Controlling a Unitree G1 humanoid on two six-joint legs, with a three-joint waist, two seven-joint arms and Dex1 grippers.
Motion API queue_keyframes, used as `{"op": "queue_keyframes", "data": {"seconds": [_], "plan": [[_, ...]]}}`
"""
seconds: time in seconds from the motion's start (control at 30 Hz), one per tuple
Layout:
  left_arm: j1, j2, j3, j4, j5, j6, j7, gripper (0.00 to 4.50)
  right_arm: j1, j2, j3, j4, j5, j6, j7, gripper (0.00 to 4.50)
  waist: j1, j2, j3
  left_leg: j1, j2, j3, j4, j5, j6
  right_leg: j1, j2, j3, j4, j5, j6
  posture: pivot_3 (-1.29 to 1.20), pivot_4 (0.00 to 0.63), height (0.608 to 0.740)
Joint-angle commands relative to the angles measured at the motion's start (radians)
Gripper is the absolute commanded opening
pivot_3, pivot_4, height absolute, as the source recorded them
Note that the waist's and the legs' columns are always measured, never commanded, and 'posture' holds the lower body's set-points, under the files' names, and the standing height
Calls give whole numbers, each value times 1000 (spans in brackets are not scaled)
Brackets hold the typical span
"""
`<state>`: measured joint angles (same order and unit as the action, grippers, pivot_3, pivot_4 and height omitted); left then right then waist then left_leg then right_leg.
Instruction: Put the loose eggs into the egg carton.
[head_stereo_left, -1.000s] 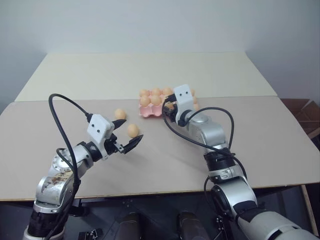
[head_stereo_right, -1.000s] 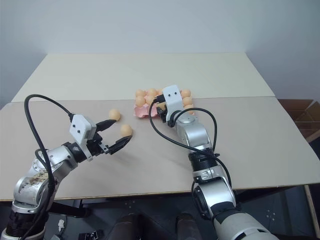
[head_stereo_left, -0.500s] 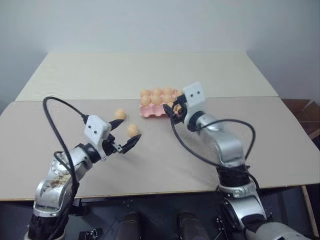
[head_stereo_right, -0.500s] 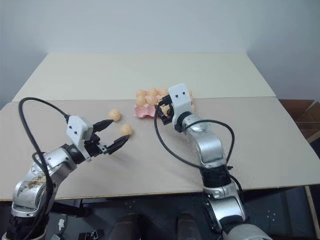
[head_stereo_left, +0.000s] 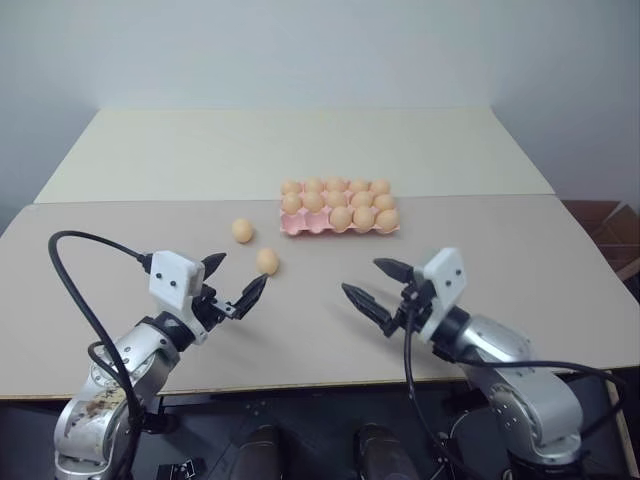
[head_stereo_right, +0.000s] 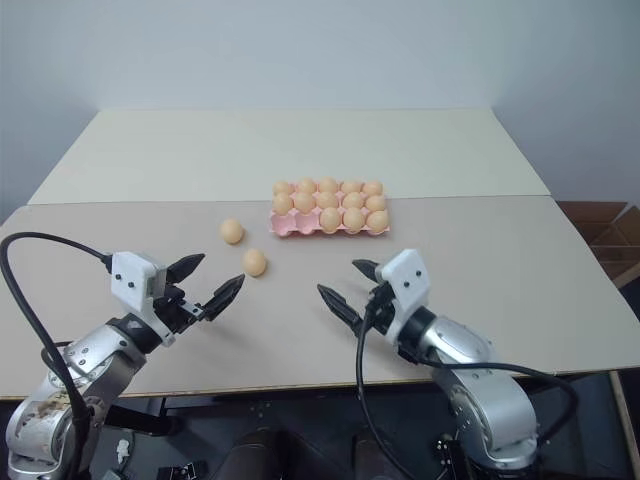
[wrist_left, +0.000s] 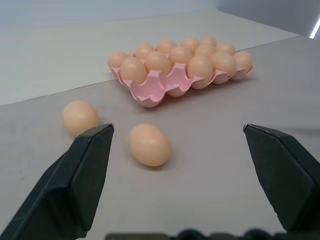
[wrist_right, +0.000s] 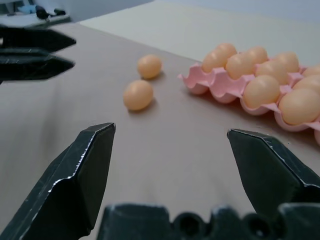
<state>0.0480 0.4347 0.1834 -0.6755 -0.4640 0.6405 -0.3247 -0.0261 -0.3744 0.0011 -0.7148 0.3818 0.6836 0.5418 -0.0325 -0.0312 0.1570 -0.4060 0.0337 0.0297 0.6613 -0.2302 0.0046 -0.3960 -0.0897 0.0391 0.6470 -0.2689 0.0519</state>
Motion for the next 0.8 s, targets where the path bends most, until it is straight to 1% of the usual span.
{"op": "queue_keyframes", "data": {"seconds": [0.03,0.13,0.2,0.33,0.43,0.67,0.8], "plan": [[3,-25,-40,-52,49,36,86,4500,20,-35,-35,-51,63,-40,49,4370,-1,0,0,0,0,0,0,0,0,0,0,0,0,0,0,0,150,740],[-13,-55,-98,-60,119,71,171,4500,38,-74,-37,-54,79,-47,78,4370,7,0,0,1,0,0,0,0,0,2,0,0,0,0,0,0,150,740],[-47,-72,-137,-52,149,108,209,4500,41,-85,-19,-48,53,-70,68,4370,14,0,0,1,0,0,0,0,0,2,0,0,-1,0,0,0,150,740],[-151,-135,-207,-14,203,185,290,4500,20,-94,10,-30,34,-96,62,4370,23,-1,0,1,-1,-1,0,0,0,3,0,-1,-1,0,0,0,150,740],[-226,-201,-213,36,214,219,329,4500,9,-96,23,-24,28,-106,58,4370,22,-1,0,1,-2,-1,0,0,0,3,0,-1,-2,0,1,0,150,740],[-344,-233,-225,134,245,316,346,4500,-1,-111,33,-26,22,-104,49,4370,21,-1,0,1,-2,-2,0,0,0,3,0,-1,-1,0,1,0,150,740],[-398,-292,-178,190,236,367,376,4500,-10,-118,32,-28,26,-100,42,4370,21,-1,0,1,-2,-2,0,0,0,3,0,-2,-2,0,1,0,150,740]]}}
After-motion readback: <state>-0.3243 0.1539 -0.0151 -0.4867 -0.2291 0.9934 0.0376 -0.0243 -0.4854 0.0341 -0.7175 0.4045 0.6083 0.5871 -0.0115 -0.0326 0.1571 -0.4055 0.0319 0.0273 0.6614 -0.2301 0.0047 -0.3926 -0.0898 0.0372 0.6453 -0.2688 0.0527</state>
